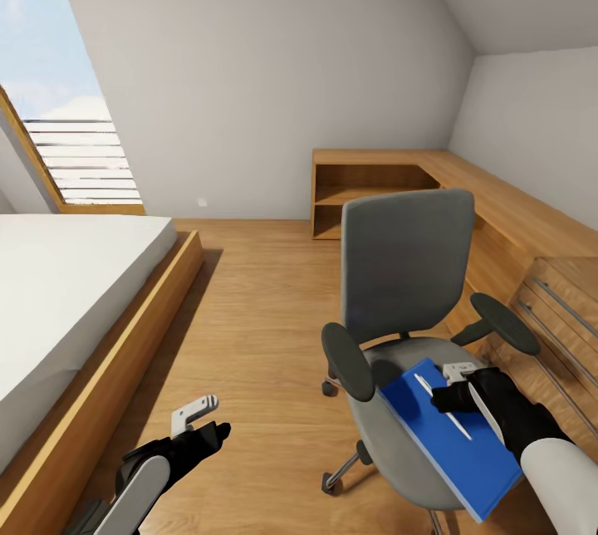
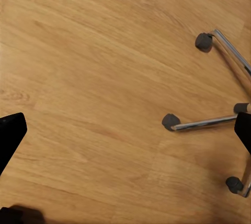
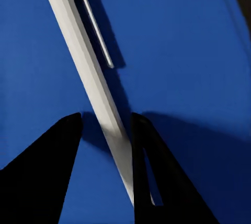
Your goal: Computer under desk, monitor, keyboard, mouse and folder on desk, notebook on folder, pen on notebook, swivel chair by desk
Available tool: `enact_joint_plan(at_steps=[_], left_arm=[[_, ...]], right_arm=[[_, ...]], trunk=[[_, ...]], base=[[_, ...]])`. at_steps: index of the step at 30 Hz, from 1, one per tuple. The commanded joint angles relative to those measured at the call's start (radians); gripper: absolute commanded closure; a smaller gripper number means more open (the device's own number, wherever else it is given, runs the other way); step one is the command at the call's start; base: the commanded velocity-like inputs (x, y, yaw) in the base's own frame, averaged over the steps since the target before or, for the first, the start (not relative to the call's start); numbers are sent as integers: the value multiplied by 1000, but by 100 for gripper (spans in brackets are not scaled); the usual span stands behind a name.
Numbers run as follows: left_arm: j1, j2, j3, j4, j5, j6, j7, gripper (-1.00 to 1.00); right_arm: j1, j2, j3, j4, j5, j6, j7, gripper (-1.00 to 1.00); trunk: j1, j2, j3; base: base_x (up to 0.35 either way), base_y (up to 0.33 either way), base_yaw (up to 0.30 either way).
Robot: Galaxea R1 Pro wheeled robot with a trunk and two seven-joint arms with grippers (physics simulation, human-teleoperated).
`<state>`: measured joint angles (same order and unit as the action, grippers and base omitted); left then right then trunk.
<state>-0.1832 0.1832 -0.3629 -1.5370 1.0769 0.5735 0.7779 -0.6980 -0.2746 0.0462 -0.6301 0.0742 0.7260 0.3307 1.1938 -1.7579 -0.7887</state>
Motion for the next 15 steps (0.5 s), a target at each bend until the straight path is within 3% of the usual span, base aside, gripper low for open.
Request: enact_joint_plan(at_steps=[1,15], left_arm=[[-1,1,-2,-2,8,0,9,-100],[-1,1,-1,-2,8,0,9,-100]], right_arm=[[0,-2,4,41,39,-2,4,100],[0,-2,3,41,38,-2,4,100]], trunk=[[0,0,-1],[0,0,-1]], base=[[0,0,0],[0,0,0]])
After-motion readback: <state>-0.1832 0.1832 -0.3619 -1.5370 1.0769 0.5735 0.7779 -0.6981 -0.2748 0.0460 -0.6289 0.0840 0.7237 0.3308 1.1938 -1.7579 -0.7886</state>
